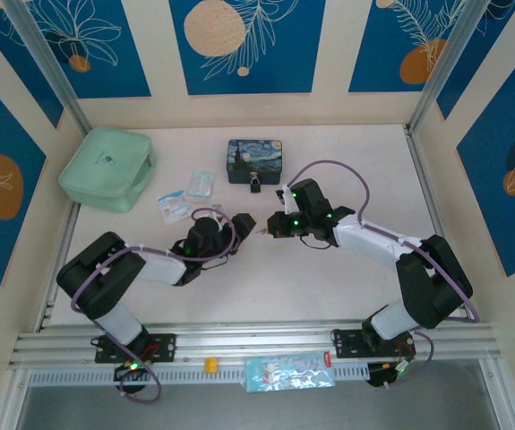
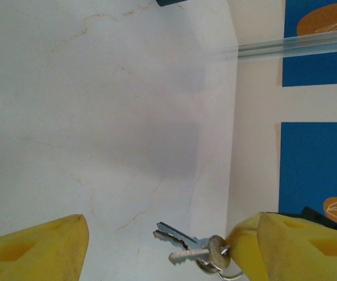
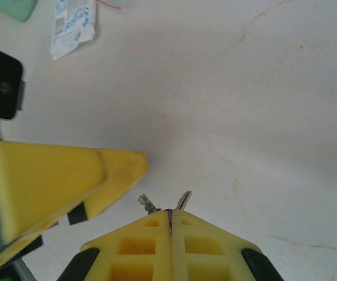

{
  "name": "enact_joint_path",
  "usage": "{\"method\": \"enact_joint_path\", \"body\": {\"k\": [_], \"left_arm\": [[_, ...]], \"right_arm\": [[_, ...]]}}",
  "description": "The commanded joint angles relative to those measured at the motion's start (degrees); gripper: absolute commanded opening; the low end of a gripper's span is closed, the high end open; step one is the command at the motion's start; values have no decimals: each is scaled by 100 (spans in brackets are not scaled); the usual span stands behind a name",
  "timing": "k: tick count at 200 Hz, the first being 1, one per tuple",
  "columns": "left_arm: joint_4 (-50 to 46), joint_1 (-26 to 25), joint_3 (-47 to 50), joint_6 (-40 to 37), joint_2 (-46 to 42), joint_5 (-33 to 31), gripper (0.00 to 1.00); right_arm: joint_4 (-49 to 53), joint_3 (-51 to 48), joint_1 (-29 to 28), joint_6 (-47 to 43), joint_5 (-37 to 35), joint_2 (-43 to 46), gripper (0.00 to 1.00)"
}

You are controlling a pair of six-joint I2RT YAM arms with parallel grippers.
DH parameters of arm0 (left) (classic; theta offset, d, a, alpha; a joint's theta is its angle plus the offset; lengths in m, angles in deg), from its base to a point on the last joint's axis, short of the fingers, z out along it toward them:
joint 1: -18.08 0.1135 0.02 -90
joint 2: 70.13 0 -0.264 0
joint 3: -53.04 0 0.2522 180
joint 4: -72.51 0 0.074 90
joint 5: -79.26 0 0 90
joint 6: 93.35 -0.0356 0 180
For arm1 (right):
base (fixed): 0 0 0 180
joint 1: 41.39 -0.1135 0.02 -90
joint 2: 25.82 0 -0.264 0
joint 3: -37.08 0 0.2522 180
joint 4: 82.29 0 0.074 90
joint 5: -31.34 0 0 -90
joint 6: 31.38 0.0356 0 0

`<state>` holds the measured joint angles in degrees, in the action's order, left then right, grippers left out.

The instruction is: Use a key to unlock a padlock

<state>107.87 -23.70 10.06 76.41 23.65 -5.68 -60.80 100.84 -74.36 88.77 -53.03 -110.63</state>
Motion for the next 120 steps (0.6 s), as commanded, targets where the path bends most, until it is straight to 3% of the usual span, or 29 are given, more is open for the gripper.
{"method": "enact_joint_path", "body": {"k": [1, 120], "left_arm": [[524, -92, -222, 348, 162, -163, 75], [861, -151, -253, 695, 427, -167, 70]], "right_arm": [[-312, -88, -14, 227, 181, 126, 0], [-548, -152, -60, 298, 180, 82, 0]]}}
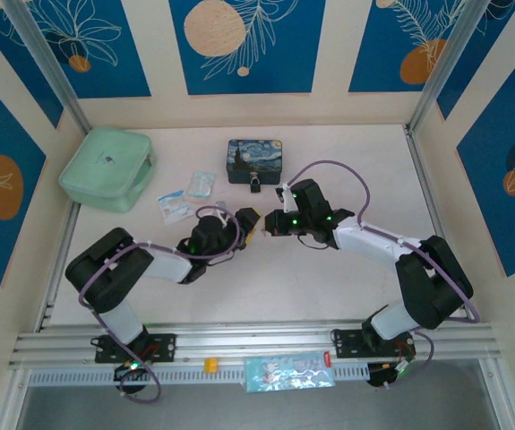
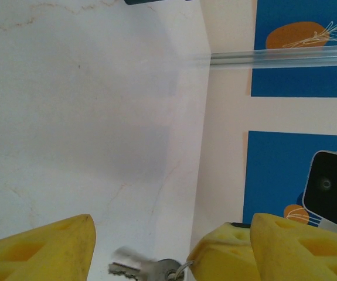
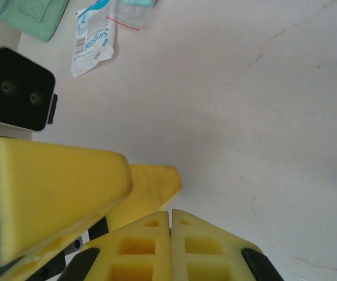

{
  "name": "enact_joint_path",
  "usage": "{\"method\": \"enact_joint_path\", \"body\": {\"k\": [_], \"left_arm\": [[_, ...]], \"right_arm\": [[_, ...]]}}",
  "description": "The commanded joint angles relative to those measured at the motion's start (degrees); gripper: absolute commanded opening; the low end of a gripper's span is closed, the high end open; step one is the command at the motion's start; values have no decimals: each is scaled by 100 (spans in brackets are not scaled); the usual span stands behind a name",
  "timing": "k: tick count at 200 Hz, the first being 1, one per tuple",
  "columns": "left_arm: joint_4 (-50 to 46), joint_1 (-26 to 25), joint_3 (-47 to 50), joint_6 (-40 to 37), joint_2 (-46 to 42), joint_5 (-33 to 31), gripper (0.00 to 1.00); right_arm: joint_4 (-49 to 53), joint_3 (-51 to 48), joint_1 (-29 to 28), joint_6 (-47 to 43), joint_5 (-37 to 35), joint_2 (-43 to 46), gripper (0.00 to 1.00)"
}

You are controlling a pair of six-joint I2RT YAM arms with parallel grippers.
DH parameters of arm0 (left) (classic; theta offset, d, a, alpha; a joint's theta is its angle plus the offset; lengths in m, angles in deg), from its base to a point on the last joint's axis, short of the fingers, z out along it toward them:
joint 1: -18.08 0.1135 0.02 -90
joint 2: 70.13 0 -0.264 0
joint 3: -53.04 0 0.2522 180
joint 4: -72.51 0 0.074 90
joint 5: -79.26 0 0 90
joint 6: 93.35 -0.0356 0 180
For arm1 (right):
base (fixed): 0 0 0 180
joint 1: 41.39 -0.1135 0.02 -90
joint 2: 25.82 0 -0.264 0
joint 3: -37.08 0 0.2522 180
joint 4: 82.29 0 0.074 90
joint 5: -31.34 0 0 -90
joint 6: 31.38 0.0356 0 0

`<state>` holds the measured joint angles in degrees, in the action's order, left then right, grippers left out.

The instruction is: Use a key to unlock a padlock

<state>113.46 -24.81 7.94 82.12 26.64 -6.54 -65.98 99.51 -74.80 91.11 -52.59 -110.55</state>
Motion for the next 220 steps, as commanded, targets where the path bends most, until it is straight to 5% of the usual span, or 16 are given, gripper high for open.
{"method": "enact_joint_path", "body": {"k": [1, 97, 162, 220], "left_arm": [[315, -42, -36, 130, 134, -84, 70], [-453, 142, 145, -451, -410, -219, 72], [-418, 183, 119, -428, -365, -157, 72], [-462, 214, 133, -441, -392, -149, 72]], "right_arm": [[-19, -17, -17, 64, 134, 68, 0], [1444, 339, -507, 165, -1072, -981, 0], [2062, 663, -794, -357, -1691, -1089, 34], [2391, 788, -1012, -651, -2197, -1085, 48]]}}
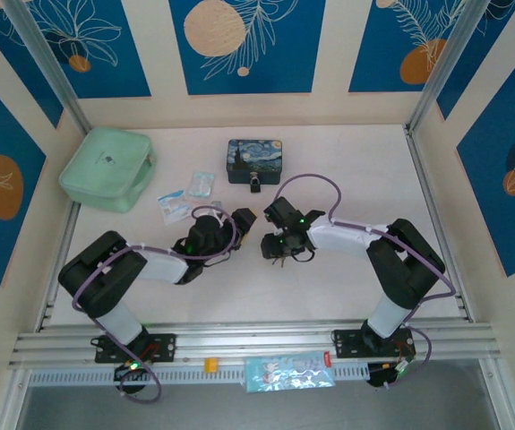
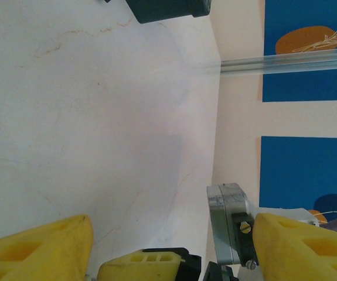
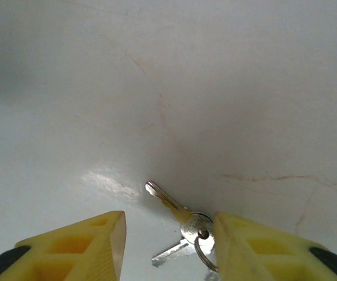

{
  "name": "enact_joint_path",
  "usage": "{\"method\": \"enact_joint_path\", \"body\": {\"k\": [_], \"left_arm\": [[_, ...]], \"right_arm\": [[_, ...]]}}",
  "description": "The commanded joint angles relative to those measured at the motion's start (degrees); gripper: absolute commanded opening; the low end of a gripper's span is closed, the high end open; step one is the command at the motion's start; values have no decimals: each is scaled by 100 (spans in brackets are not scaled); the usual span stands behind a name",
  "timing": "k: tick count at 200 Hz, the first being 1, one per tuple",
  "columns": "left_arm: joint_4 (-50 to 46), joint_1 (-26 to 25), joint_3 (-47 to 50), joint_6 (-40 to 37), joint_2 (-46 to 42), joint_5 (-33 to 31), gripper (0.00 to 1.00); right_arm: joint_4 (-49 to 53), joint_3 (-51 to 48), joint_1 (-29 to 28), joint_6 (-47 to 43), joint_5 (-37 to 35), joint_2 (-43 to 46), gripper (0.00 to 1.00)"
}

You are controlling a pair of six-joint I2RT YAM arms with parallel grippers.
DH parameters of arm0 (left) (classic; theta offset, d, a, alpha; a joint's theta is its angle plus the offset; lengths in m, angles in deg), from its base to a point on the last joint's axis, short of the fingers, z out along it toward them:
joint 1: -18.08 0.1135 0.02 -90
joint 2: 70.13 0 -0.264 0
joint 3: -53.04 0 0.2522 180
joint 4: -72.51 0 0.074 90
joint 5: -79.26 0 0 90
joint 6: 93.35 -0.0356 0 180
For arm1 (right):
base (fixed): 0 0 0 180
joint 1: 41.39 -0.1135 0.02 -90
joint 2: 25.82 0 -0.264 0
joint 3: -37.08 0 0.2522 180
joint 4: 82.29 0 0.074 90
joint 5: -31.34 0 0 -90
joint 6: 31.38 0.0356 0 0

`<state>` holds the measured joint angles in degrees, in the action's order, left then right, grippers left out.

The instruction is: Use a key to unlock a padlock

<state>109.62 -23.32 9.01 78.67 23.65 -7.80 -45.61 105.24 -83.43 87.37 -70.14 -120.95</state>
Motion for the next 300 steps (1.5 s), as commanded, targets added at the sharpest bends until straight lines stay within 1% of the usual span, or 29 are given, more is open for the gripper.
{"method": "enact_joint_path", "body": {"k": [1, 18, 38, 88, 110, 122, 133, 145, 157, 187, 203, 232, 278, 300], "left_arm": [[-77, 69, 23, -102, -94, -22, 72], [-77, 63, 29, -98, -92, -22, 72], [-71, 63, 38, -107, -95, -22, 72], [-68, 65, 99, -91, -153, -56, 72], [-86, 73, 126, -107, -212, -91, 72], [-111, 78, 134, -112, -251, -109, 72], [-134, 72, 144, -127, -276, -126, 72], [-171, 72, 152, -147, -306, -144, 72], [-208, 78, 152, -161, -327, -146, 72], [-163, 71, 135, -155, -288, -103, 72], [-96, 76, 134, -127, -256, -58, 72], [-47, 71, 152, -129, -277, -26, 72], [125, 30, 135, -56, -158, 71, 73], [285, -33, 104, 70, 13, 93, 72]], "right_arm": [[367, 218, -152, -289, -464, -47, 48], [548, 290, -208, -403, -691, -49, 53], [640, 287, -207, -408, -663, -161, 54], [645, 261, -278, -257, -708, -562, 54], [732, 296, -343, -256, -770, -727, 51], [787, 308, -391, -219, -879, -797, 46], [852, 301, -435, -162, -958, -827, 35], [868, 255, -462, -118, -950, -818, 30], [844, 173, -489, -85, -942, -769, 22], [588, -5, -472, -130, -901, -601, 7], [384, -87, -396, -214, -761, -496, 0], [26, -228, -140, -465, -381, -272, 0], [-795, -749, 551, -609, 929, 456, 0], [-985, -900, 779, -531, 1305, 656, 0]]}}
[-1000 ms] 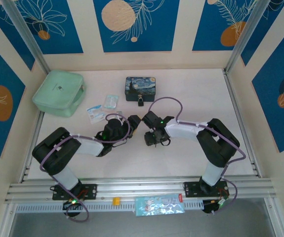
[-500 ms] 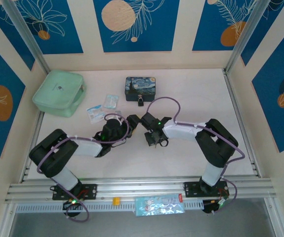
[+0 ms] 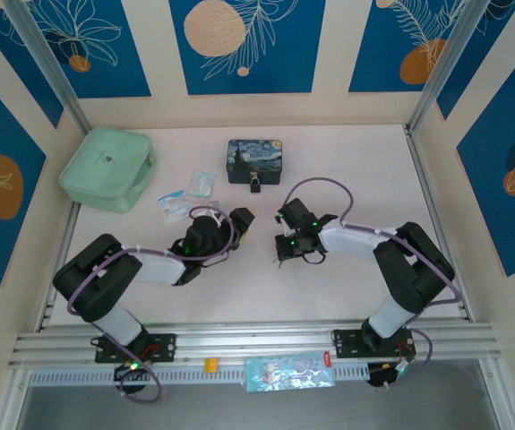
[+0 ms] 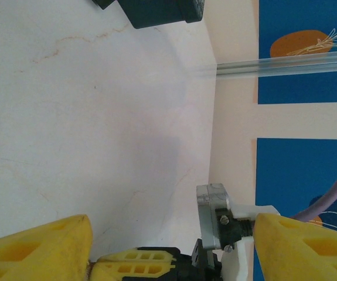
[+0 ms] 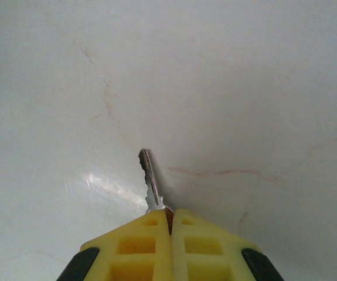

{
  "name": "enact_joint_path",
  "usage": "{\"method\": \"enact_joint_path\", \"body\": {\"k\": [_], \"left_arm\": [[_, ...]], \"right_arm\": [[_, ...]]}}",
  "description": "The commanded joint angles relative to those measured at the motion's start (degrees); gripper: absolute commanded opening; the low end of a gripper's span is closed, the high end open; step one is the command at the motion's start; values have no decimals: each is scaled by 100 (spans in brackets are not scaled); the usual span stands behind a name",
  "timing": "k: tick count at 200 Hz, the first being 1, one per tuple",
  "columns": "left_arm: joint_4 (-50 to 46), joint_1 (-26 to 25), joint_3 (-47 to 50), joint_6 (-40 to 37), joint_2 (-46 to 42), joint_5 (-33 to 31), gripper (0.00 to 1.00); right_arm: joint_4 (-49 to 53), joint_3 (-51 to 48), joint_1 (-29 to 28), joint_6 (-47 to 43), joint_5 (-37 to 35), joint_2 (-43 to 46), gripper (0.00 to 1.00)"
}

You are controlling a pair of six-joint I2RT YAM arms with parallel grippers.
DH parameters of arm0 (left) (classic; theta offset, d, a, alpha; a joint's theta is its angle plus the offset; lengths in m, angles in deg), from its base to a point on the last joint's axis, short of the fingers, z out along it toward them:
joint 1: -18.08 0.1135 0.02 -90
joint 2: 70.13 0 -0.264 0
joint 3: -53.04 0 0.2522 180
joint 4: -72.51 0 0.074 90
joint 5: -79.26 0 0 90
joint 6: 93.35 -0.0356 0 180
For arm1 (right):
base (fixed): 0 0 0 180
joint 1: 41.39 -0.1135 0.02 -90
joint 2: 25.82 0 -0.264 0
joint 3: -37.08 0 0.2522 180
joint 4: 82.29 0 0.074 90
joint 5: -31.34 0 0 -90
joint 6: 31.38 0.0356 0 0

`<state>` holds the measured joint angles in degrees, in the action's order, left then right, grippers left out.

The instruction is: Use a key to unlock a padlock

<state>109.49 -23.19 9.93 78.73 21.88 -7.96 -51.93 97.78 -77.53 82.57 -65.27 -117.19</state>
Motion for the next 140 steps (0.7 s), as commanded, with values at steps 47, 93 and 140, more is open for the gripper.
{"method": "enact_joint_path", "body": {"k": [47, 93, 140], "left_arm": [[586, -247, -173, 335, 639, 178, 72], [638, -305, -292, 388, 808, 170, 72], [890, -359, -444, 482, 993, 211, 68]], "right_arm": [[-462, -213, 296, 125, 1080, 438, 0], [-790, -355, 464, 418, 1478, 691, 0], [-1075, -386, 557, 728, 1740, 1002, 0]]}}
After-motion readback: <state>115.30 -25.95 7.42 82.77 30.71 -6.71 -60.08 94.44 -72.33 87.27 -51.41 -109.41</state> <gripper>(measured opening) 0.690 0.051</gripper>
